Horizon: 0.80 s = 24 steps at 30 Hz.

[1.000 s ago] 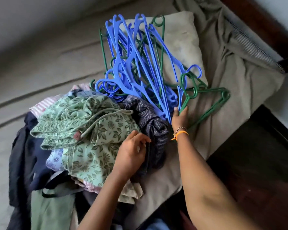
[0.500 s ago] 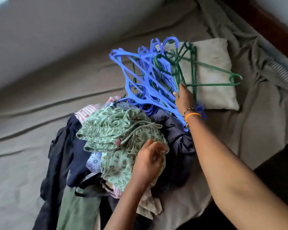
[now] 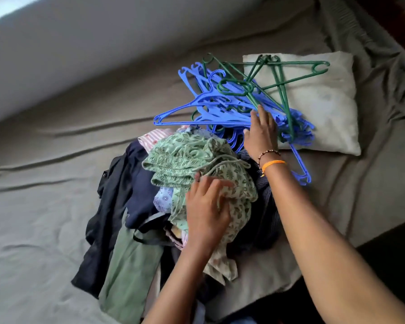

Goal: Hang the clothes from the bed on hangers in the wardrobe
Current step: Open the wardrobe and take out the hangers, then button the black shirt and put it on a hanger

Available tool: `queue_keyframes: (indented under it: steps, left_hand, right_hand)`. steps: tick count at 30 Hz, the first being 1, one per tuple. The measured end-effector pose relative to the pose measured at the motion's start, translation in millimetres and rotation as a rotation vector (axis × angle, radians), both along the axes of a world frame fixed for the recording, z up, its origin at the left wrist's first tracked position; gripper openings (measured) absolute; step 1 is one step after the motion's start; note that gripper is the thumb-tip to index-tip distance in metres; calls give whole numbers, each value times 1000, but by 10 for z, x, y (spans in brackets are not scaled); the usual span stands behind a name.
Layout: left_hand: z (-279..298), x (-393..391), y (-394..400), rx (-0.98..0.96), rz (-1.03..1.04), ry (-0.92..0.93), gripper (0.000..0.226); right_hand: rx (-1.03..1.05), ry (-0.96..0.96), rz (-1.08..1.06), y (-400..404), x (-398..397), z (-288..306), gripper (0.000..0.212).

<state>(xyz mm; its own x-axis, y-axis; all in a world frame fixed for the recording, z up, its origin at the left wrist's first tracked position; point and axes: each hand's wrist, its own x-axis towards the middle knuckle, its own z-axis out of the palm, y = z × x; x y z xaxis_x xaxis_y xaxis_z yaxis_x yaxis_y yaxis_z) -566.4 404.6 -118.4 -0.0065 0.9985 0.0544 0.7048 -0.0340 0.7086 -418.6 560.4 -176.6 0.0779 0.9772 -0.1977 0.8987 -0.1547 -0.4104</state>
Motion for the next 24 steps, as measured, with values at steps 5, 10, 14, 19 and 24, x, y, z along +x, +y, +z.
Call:
queue_keyframes:
  steps: [5,10,14,19,24]
  left_hand:
    - [-37,-462,-49,-353,564,88,72]
    - [-179,-947,-276,-504,184,-455,60]
    - [-200,-1355,-674,-525,428,-381,52]
    - [-484,-1855,-1162,-1019,610,166,108]
    - [-558,-1844,-1474,-876,317,117,46]
  right_hand:
    - [350,254,239,-959,-604,413,58]
    - [12,-21,533,-1387,-815,246,54]
    - [187,-165,234,-1309,-572,262,35]
    - [105,-273,2,-1366,-586,358,46]
    - [310,-83,139,-2150,-1262,485,38]
